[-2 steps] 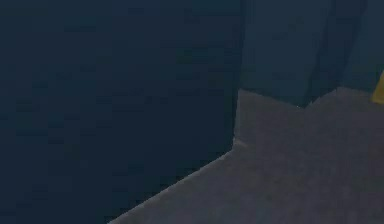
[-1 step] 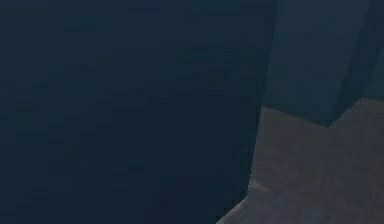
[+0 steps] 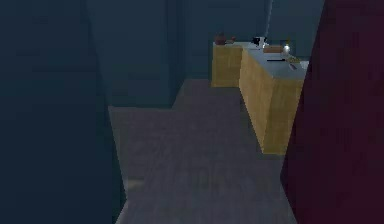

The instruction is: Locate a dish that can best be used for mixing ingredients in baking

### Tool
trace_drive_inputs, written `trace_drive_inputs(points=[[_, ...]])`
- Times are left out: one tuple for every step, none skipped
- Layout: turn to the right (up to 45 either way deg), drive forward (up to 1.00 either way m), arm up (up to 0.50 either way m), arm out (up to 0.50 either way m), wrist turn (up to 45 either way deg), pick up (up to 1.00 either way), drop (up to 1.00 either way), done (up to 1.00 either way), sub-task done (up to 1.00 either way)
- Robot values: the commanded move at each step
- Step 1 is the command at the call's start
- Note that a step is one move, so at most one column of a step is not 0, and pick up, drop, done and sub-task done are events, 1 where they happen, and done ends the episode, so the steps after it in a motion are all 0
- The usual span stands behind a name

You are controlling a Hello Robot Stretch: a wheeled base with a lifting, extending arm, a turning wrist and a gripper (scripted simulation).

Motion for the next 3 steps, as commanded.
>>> trace_drive_inputs(points=[[6.0,0.00,0.00,0.00,0.0,0.00,0.00,0.00,0.00],[0.0,1.00,0.00,0.00,0.0,0.00,0.00,0.00,0.00],[6.0,0.00,0.00,0.00,0.0,0.00,0.00,0.00,0.00]])
